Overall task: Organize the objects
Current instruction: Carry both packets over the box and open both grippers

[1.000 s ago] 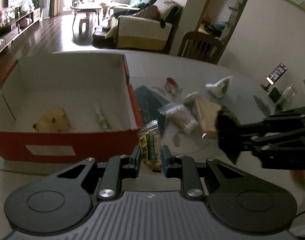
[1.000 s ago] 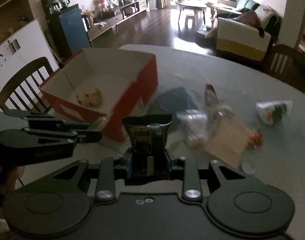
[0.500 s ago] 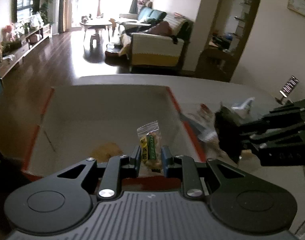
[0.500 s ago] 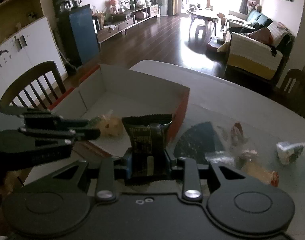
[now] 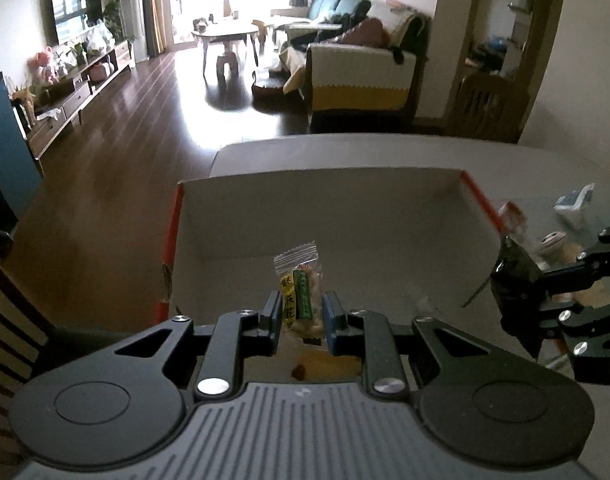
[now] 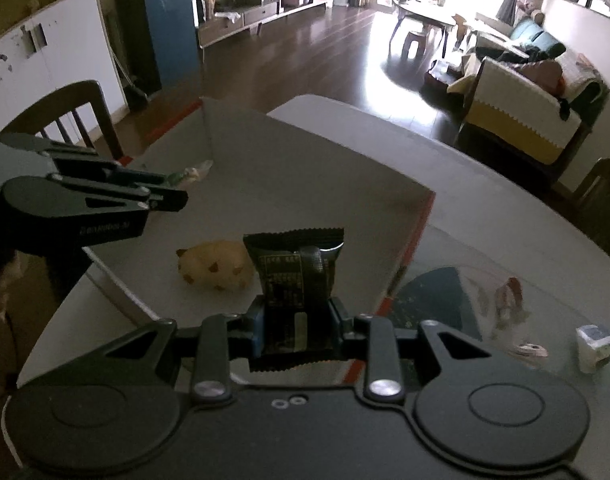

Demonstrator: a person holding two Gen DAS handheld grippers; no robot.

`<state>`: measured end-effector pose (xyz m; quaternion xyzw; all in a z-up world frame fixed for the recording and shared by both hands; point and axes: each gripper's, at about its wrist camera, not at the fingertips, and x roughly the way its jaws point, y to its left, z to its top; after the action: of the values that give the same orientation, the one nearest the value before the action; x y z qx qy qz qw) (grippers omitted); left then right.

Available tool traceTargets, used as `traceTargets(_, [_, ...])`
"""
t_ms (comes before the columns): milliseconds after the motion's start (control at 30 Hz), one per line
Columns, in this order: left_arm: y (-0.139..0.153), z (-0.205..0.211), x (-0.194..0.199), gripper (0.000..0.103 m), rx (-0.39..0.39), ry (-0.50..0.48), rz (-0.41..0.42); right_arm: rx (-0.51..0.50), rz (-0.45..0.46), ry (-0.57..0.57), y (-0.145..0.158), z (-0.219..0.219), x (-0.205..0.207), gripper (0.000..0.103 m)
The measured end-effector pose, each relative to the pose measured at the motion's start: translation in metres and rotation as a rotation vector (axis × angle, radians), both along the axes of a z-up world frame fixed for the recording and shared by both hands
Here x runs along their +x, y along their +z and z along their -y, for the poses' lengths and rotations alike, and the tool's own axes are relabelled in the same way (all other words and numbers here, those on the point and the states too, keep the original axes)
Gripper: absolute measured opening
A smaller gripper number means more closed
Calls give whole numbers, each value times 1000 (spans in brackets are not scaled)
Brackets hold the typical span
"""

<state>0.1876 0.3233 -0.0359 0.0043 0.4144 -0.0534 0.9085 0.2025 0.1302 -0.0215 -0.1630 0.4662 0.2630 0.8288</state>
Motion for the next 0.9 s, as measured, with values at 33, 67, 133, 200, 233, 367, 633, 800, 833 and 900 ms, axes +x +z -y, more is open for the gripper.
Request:
traceTargets(33, [-3, -1, 5, 20, 10, -3, -11, -4, -10, -2, -4, -3, 2, 31])
traceTargets(67, [-5, -2, 10, 20, 21, -4, -20, -7, -20, 2, -7, -5, 4, 31])
traceTargets(133, [-13, -5, 20, 20, 37, -8, -48, -13, -32, 7, -14, -10, 6, 31])
traceTargets(200, [-25, -8, 22, 20, 52, -12, -84, -20, -45, 14, -22, -18, 7, 31])
traceTargets(233, [-29, -8, 25, 20, 59, -10, -99, -20, -55, 19, -25, -20, 7, 31])
traceTargets(367, [-38, -10, 35, 20, 70, -17, -149, -33, -92, 19, -37, -28, 9, 31])
traceTargets(633, [-53, -6, 45, 20, 101, -48, -235, -78, -134, -11, -57, -33, 19, 31])
traceTargets(800, [-60, -3, 47, 20, 113, -60, -275, -76, -154, -24, -62, -31, 21, 33])
traceTargets(833, [-61, -3, 47, 20, 111, -58, -288, -75, -154, -22, -62, -32, 21, 34])
traceTargets(900, [-63, -2, 46, 20, 115, -58, -298, -71, -157, -21, -63, -31, 20, 34])
